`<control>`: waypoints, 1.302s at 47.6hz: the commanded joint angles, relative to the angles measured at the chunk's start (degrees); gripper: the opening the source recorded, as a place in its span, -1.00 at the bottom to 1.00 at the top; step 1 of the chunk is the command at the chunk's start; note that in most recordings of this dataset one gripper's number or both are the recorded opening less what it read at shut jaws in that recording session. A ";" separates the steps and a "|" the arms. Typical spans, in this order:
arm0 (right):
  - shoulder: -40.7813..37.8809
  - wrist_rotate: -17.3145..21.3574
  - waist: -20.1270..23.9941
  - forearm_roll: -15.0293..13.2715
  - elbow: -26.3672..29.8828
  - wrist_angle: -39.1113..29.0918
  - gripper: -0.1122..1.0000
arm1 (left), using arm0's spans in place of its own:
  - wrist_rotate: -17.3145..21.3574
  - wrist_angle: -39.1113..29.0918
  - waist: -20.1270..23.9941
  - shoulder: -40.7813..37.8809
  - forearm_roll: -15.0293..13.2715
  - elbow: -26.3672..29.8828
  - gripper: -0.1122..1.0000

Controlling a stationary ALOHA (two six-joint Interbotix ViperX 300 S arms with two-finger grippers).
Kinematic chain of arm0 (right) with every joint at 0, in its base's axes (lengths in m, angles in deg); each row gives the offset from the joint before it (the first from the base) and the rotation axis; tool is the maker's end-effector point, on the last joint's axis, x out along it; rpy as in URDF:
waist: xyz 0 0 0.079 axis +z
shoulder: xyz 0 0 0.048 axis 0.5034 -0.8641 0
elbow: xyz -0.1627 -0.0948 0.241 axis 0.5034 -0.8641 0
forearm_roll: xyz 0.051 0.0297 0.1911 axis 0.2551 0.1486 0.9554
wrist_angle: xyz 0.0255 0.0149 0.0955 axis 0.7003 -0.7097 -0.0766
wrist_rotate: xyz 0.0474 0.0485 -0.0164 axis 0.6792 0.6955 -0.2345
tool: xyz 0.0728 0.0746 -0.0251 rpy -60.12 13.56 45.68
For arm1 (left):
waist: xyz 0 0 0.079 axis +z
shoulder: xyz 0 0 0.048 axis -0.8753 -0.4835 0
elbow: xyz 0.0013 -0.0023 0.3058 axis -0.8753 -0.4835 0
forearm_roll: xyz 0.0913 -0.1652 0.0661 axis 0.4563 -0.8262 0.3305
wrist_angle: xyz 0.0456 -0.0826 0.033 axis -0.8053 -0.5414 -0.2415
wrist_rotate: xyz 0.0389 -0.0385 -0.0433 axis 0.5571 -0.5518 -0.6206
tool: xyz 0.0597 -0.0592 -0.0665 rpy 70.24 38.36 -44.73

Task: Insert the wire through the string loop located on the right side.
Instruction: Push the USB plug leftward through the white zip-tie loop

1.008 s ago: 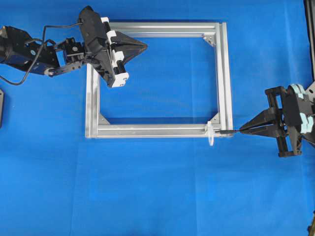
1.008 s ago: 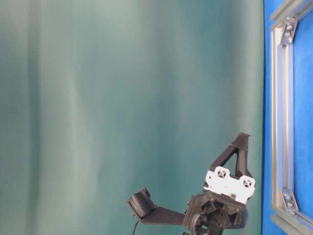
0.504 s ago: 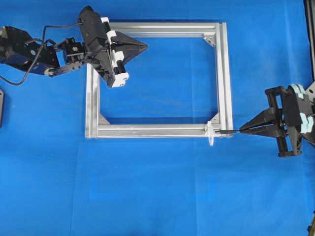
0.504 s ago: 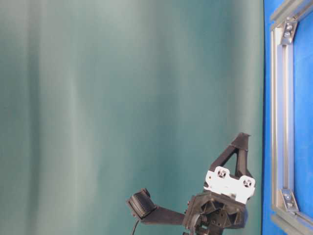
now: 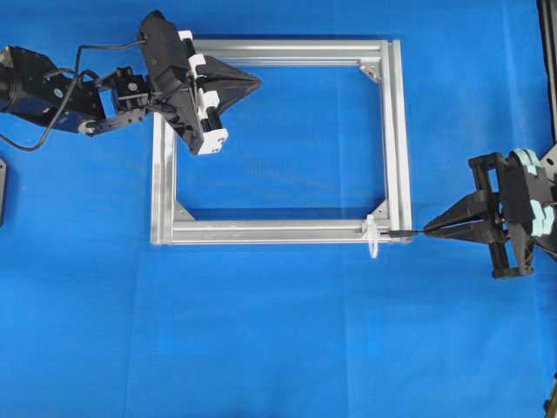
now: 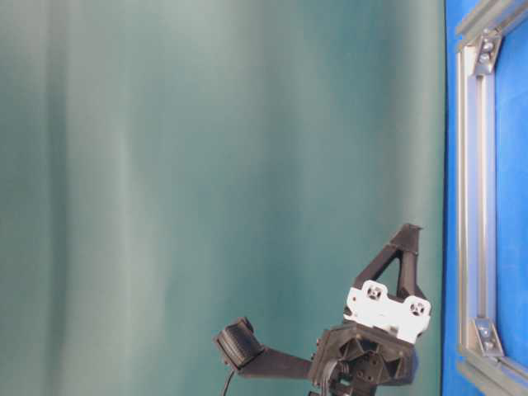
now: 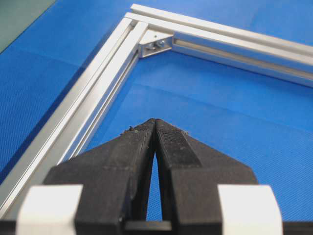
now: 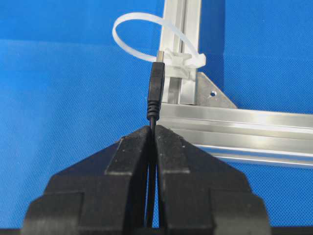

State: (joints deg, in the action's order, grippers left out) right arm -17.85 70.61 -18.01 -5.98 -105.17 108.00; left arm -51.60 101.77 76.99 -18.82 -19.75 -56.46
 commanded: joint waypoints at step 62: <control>-19.78 -0.09 -1.23 0.00 10.63 12.74 -0.87 | -0.62 0.35 -1.05 1.85 0.18 0.88 -0.80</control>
State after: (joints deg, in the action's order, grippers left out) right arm -37.98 70.61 -19.06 -5.98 -95.32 120.12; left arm -52.21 101.85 76.47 -18.82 -19.75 -56.46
